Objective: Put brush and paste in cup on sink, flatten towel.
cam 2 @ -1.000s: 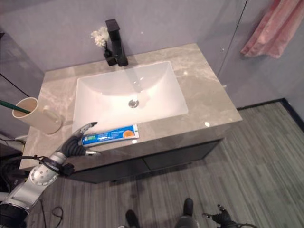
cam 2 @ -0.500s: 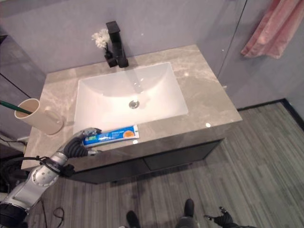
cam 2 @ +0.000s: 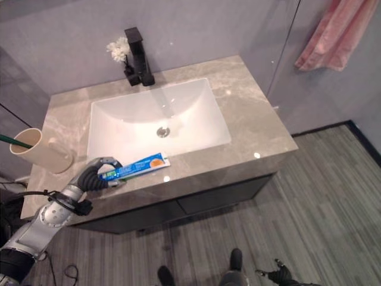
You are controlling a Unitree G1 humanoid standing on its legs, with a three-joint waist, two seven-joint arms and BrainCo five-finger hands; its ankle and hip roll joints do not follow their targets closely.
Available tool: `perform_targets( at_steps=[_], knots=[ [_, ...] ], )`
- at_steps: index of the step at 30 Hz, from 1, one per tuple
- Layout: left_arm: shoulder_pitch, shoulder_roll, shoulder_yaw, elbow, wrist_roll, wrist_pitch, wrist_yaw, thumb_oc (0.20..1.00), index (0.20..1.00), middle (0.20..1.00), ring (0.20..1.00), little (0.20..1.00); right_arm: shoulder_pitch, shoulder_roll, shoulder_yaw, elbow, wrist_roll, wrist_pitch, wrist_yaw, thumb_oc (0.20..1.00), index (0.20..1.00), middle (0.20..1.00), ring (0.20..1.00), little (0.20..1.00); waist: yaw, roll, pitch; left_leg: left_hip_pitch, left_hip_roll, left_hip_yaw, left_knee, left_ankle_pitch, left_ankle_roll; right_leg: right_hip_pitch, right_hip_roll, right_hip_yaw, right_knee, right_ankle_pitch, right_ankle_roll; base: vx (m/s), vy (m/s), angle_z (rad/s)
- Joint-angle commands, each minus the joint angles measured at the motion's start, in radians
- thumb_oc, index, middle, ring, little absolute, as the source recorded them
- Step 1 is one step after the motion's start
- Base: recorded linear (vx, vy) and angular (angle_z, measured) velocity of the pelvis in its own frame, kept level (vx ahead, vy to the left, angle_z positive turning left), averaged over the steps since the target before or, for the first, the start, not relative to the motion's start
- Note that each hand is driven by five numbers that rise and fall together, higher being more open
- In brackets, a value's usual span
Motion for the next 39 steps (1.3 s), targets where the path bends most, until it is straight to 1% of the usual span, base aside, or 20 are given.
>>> perform_targets(
  at_steps=[1,3,4,9,14,16,17,18,20,23,27,28,29,31,32,36,39],
  knots=[
    [0.02,0.024,-0.072,-0.023,0.08,-0.048,-0.029,0.407,0.407,0.407,0.407,0.407,-0.035,-0.046,-0.045,-0.01,0.016,-0.022,-0.029,1.0,1.0,1.0,1.0,1.0,0.009,0.038,0.059,0.047,0.031,-0.088,0.01,-0.021,-0.024,0.054,0.008,0.006,0.009,-0.028,0.065,0.0,0.0,0.0],
    [0.022,0.034,-0.078,-0.028,0.1,-0.054,-0.027,0.225,0.225,0.225,0.225,0.225,-0.034,-0.047,-0.046,-0.013,0.015,-0.024,-0.031,1.0,1.0,1.0,1.0,1.0,0.008,0.039,0.059,0.047,0.031,-0.088,0.01,-0.021,-0.024,0.054,0.008,0.007,0.009,-0.028,0.065,0.0,0.0,0.0],
    [0.02,0.05,-0.097,-0.035,0.134,-0.063,-0.026,0.2,0.2,0.2,0.2,0.2,-0.033,-0.049,-0.047,-0.009,0.015,-0.025,-0.035,1.0,1.0,1.0,1.0,1.0,0.008,0.04,0.059,0.049,0.032,-0.087,0.01,-0.022,-0.024,0.055,0.009,0.008,0.009,-0.03,0.065,0.0,0.0,0.0],
    [0.014,0.073,-0.131,-0.033,0.205,-0.08,-0.009,0.2,0.2,0.2,0.2,0.2,-0.029,-0.049,-0.053,0.011,0.015,-0.028,-0.042,1.0,1.0,1.0,1.0,1.0,0.007,0.038,0.052,0.059,0.033,-0.084,0.01,-0.027,-0.026,0.064,0.012,0.008,0.009,-0.035,0.064,0.0,0.0,0.0],
    [0.019,0.08,-0.136,-0.035,0.237,-0.08,0.013,0.2,0.2,0.2,0.2,0.2,-0.024,-0.048,-0.063,0.043,0.017,-0.027,-0.05,1.0,1.0,1.0,1.0,1.0,0.009,0.035,0.039,0.074,0.035,-0.084,0.01,-0.033,-0.026,0.081,0.016,0.006,0.007,-0.041,0.064,0.02,-0.007,-0.02],
    [0.017,0.076,-0.127,-0.025,0.272,-0.077,0.054,0.2,0.2,0.2,0.2,0.2,-0.018,-0.04,-0.073,0.064,0.031,-0.026,-0.055,1.0,1.0,1.0,1.0,1.0,0.012,0.029,0.024,0.086,0.038,-0.085,0.01,-0.036,-0.027,0.095,0.018,0.001,0.007,-0.046,0.064,0.02,-0.01,-0.06],
    [0.016,0.076,-0.128,-0.023,0.273,-0.078,0.055,0.2,0.2,0.2,0.2,0.2,-0.018,-0.04,-0.073,0.064,0.031,-0.026,-0.055,1.0,1.0,1.0,1.0,1.0,0.012,0.029,0.024,0.087,0.038,-0.085,0.01,-0.036,-0.027,0.095,0.018,0.001,0.007,-0.046,0.064,0.02,-0.011,-0.04],
    [0.007,0.072,-0.127,-0.013,0.301,-0.073,0.088,0.2,0.2,0.2,0.2,0.2,-0.018,-0.036,-0.085,0.071,0.05,-0.028,-0.058,1.0,1.0,1.0,1.0,1.0,0.013,0.023,0.012,0.094,0.039,-0.085,0.01,-0.038,-0.027,0.105,0.021,0.0,0.006,-0.048,0.063,0.0,0.0,0.0],
    [0.006,0.075,-0.122,-0.015,0.314,-0.069,0.103,0.2,0.2,0.2,0.2,0.2,-0.016,-0.032,-0.091,0.07,0.063,-0.03,-0.061,1.0,1.0,1.0,1.0,1.0,0.014,0.02,0.007,0.098,0.039,-0.085,0.01,-0.039,-0.027,0.109,0.022,0.0,0.006,-0.049,0.064,0.0,0.0,0.0],
    [-0.015,0.074,-0.133,0.014,0.371,-0.059,0.158,0.2,0.2,0.2,0.2,0.2,-0.021,-0.022,-0.115,0.084,0.121,-0.037,-0.068,1.0,1.0,1.0,1.0,1.0,0.014,0.005,-0.017,0.107,0.044,-0.085,0.01,-0.04,-0.029,0.117,0.026,0.001,0.004,-0.049,0.064,0.0,0.0,0.0],
    [-0.032,0.077,-0.135,0.016,0.403,-0.049,0.188,0.2,0.2,0.2,0.2,0.2,-0.029,-0.015,-0.134,0.088,0.169,-0.042,-0.073,1.0,1.0,1.0,1.0,1.0,0.018,-0.009,-0.036,0.11,0.047,-0.087,0.01,-0.041,-0.03,0.121,0.028,0.001,0.003,-0.046,0.064,-0.01,0.001,0.0],
    [-0.039,0.08,-0.132,0.01,0.423,-0.044,0.208,0.2,0.2,0.2,0.2,0.2,-0.033,-0.011,-0.15,0.094,0.203,-0.046,-0.077,1.0,1.0,1.0,1.0,1.0,0.02,-0.018,-0.047,0.111,0.048,-0.088,0.01,-0.04,-0.031,0.122,0.03,0.002,0.003,-0.044,0.064,0.0,0.0,0.0],
    [-0.039,0.08,-0.132,0.01,0.423,-0.044,0.208,0.2,0.2,0.2,0.2,0.2,-0.033,-0.011,-0.15,0.094,0.204,-0.046,-0.077,1.0,1.0,1.0,1.0,1.0,0.02,-0.018,-0.047,0.111,0.048,-0.088,0.01,-0.04,-0.031,0.122,0.03,0.002,0.003,-0.044,0.064,0.0,0.0,0.0],
    [-0.045,0.078,-0.123,0.001,0.447,-0.033,0.233,0.2,0.2,0.2,0.2,0.2,-0.036,-0.003,-0.177,0.106,0.258,-0.05,-0.081,1.0,1.0,1.0,1.0,1.0,0.021,-0.031,-0.062,0.111,0.052,-0.093,0.01,-0.041,-0.032,0.126,0.033,0.0,0.002,-0.043,0.063,0.0,0.0,0.0],
    [-0.045,0.078,-0.123,0.001,0.447,-0.033,0.233,0.2,0.2,0.2,0.2,0.2,-0.036,-0.003,-0.177,0.106,0.258,-0.05,-0.081,1.0,1.0,1.0,1.0,1.0,0.021,-0.031,-0.062,0.111,0.052,-0.093,0.01,-0.041,-0.032,0.126,0.033,0.0,0.002,-0.043,0.063,0.0,0.0,0.0],
    [-0.064,0.075,-0.104,0.013,0.485,-0.017,0.284,0.2,0.2,0.2,0.2,0.2,-0.04,0.009,-0.199,0.116,0.325,-0.058,-0.082,1.0,1.0,1.0,1.0,1.0,0.02,-0.054,-0.09,0.108,0.056,-0.099,0.01,-0.038,-0.036,0.131,0.035,-0.004,0.0,-0.042,0.062,0.0,0.0,0.0],
    [-0.083,0.069,-0.101,0.018,0.488,-0.011,0.302,0.2,0.2,0.2,0.2,0.2,-0.041,0.013,-0.204,0.116,0.348,-0.061,-0.081,1.0,1.0,1.0,1.0,1.0,0.021,-0.062,-0.097,0.106,0.058,-0.1,0.01,-0.037,-0.038,0.132,0.035,-0.007,0.0,-0.042,0.063,0.0,0.0,0.0]
  ],
)
